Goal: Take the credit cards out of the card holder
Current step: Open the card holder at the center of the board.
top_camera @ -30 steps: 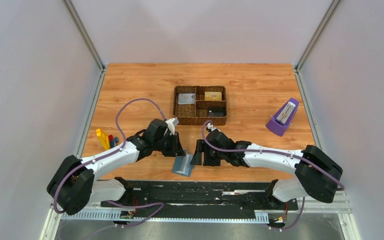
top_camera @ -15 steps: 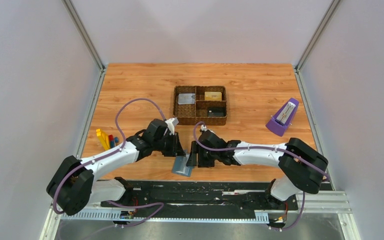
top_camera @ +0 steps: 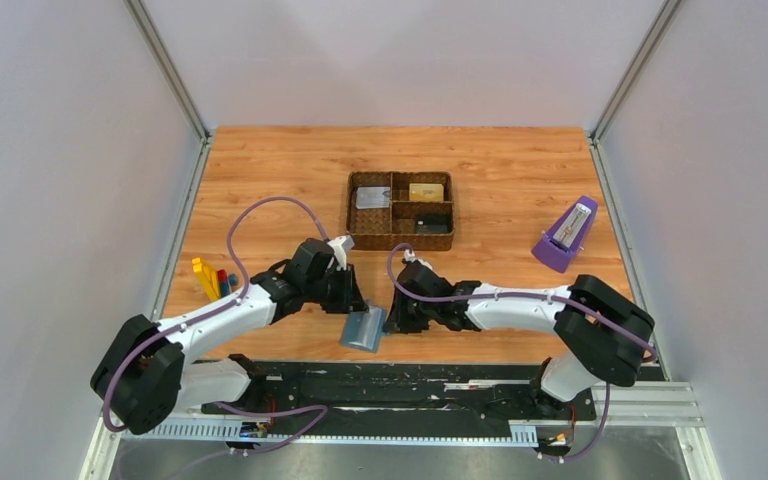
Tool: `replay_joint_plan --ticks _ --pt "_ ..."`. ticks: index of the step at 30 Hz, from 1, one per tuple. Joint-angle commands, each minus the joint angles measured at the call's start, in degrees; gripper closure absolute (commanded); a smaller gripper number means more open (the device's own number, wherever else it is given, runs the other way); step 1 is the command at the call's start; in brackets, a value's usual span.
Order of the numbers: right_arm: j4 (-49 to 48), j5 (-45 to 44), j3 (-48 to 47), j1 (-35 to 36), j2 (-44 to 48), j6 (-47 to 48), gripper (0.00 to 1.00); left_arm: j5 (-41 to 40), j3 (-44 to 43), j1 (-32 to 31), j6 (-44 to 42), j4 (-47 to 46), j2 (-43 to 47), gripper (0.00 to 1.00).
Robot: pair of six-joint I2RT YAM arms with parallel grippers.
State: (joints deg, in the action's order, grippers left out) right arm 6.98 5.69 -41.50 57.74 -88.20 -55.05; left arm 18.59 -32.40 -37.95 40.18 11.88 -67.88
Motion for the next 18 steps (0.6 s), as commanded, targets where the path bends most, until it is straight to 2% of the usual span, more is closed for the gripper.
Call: replay_joint_plan --ticks 1,5,13,18 --pt "-1.4 -2.8 1.3 0.3 2.6 -0.1 0.97 -3.5 -1.9 -0.2 0.3 2.4 1.7 0.74" --pt "0.3 -4.1 2.2 -0.2 5.6 0.5 1.0 -4.8 -3.2 -0.3 -0.2 4.6 1.6 0.72" --pt "5.3 -5.3 1.0 -0.6 16.3 4.5 1.0 -6.9 -5.1 -0.2 -0.3 8.0 1.7 0.59" --pt "5.4 -4.9 0.8 -0.6 17.7 5.0 1.0 -7.0 -5.4 -0.2 0.6 8.1 0.8 0.49"
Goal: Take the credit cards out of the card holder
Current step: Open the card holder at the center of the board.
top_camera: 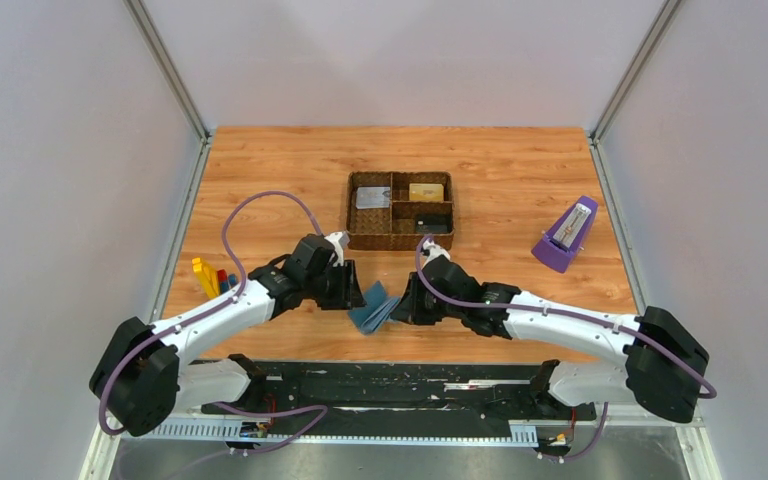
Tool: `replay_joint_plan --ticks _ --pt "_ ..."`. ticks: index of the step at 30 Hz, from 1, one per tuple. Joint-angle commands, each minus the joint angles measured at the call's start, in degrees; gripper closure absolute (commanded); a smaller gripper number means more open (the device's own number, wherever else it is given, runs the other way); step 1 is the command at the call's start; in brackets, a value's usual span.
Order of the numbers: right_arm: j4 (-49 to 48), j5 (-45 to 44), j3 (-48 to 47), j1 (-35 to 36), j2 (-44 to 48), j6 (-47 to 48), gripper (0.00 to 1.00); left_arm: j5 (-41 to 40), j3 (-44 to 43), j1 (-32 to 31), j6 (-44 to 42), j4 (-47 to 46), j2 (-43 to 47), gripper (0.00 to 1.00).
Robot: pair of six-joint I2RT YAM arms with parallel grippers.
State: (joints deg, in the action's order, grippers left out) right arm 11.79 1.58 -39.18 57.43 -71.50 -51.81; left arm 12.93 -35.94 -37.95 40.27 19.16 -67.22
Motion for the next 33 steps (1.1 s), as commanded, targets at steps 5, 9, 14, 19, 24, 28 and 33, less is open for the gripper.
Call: replay_joint_plan --ticks 5,9,14,19,24,28,33 --pt "0.5 -0.9 -2.0 -0.3 0.2 4.8 1.0 -0.2 -2.5 -0.2 0.8 1.0 -0.8 0.45" --pt "0.7 -0.1 -3.2 -0.7 -0.2 10.5 1.0 -1.4 -3.0 -0.2 1.0 2.6 -0.1 0.42" --pt "2.7 1.6 -5.7 -1.2 1.5 16.7 1.0 -3.5 -4.1 -0.2 0.8 6.1 0.7 0.39" --pt "5.9 5.3 -7.3 -2.4 1.6 23.6 1.0 -3.2 -4.4 -0.2 1.4 7.0 2.9 0.37" --pt "7.0 11.7 -8.2 -3.8 1.1 30.7 1.0 -2.4 -4.8 -0.2 1.6 7.1 5.0 0.34" --pt "7.0 15.1 -9.9 -3.8 -0.1 37.1 1.0 -2.6 -4.5 -0.2 1.6 6.5 4.7 0.33" --pt "5.8 19.7 -11.7 -3.8 -2.5 43.8 0.98 -2.3 -3.9 -0.2 1.9 5.9 2.3 0.35"
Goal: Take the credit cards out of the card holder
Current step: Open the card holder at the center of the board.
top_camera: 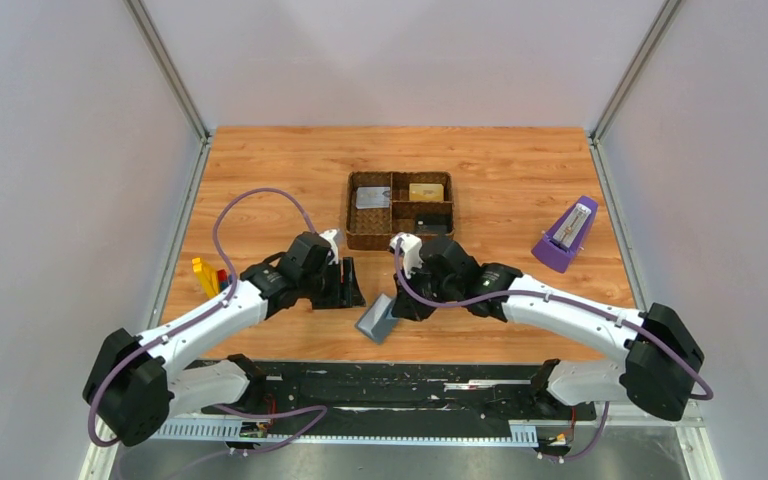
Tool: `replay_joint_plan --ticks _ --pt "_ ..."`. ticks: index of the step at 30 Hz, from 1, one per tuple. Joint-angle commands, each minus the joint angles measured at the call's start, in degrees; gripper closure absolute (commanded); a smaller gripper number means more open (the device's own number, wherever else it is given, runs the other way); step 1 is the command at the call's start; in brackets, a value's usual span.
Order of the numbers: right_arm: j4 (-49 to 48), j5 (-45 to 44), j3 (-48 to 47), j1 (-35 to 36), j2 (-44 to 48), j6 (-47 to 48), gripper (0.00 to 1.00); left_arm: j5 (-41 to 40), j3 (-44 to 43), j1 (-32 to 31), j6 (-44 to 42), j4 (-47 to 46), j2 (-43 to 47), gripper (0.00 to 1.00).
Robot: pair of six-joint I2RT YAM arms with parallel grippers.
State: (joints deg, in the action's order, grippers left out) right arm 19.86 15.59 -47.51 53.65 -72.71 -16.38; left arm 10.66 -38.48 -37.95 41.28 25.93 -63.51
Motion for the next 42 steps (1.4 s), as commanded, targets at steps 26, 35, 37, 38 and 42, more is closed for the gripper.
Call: replay_joint_plan --ticks 26,35,37,38,42 --pt "6.9 -13.7 4.2 -4.6 -1.0 -7.5 0.78 2.8 2.4 -0.2 0.9 -7.0 -5.5 0.46" --pt "3.9 -13.9 7.4 -5.5 -0.7 -9.7 0.78 -2.8 1.5 -0.2 -0.5 -3.4 -6.8 0.52" --pt "3.6 -13.5 7.7 -5.5 -0.6 -9.9 0.78 -0.8 1.7 -0.3 -0.8 -4.8 -7.6 0.53" --pt "3.4 -13.4 7.9 -5.4 -0.4 -10.0 0.78 0.7 2.0 -0.3 -0.9 -6.0 -8.3 0.53" --pt "2.8 -12.9 8.3 -5.5 0.1 -10.3 0.78 4.1 2.1 -0.2 -1.0 -8.7 -10.5 0.59"
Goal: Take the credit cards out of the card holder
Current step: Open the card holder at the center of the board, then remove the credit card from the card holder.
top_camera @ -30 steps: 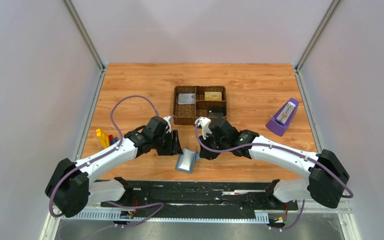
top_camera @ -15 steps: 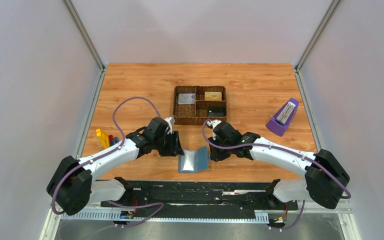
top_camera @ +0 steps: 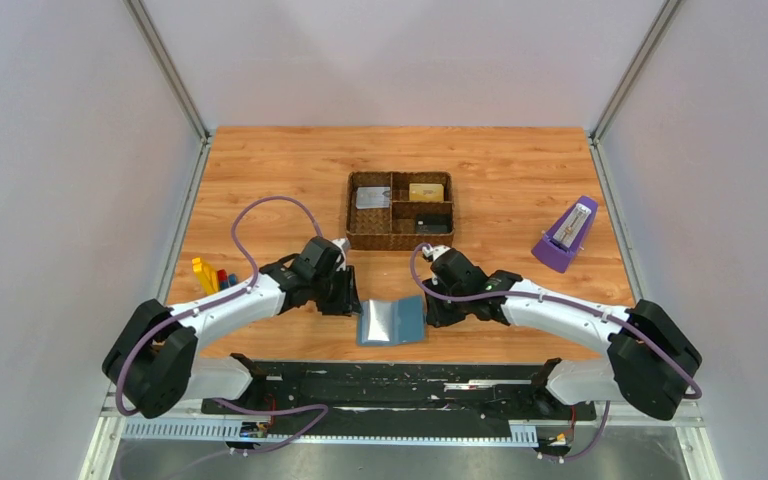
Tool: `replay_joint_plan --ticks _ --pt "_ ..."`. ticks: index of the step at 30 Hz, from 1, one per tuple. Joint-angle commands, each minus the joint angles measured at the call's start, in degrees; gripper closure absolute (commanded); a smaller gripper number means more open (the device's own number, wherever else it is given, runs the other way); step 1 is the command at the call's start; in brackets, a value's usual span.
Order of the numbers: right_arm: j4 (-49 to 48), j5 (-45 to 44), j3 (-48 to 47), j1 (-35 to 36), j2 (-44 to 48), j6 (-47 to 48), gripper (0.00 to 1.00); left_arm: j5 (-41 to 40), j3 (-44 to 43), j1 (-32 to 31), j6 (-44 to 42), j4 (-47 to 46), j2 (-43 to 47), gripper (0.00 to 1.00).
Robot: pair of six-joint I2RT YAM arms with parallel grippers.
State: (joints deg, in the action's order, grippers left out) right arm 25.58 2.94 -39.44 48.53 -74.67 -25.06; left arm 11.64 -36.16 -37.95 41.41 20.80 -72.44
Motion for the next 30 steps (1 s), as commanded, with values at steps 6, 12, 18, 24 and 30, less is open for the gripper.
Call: replay_joint_plan --ticks 6,12,18,24,30 --pt "-3.0 0.1 0.4 -0.4 2.3 -1.7 0.78 4.1 -0.8 -0.2 -1.2 -4.7 -2.5 0.61" --pt "-3.4 -0.4 0.6 -0.4 2.3 -1.4 0.78 2.0 -1.8 -0.2 -1.7 -3.3 -4.1 0.64" --pt "-3.6 -0.3 0.5 -0.3 2.2 -1.4 0.78 1.3 -2.4 -0.2 -2.5 -3.3 -5.9 0.66" --pt "-3.6 -0.1 0.3 -0.4 2.6 -1.3 0.78 3.2 -3.0 -0.2 -2.8 -5.1 -7.0 0.67" --pt "-4.1 -1.3 0.9 -0.4 3.4 -0.9 0.78 5.6 -3.4 -0.2 -3.3 -6.5 -7.7 0.7"
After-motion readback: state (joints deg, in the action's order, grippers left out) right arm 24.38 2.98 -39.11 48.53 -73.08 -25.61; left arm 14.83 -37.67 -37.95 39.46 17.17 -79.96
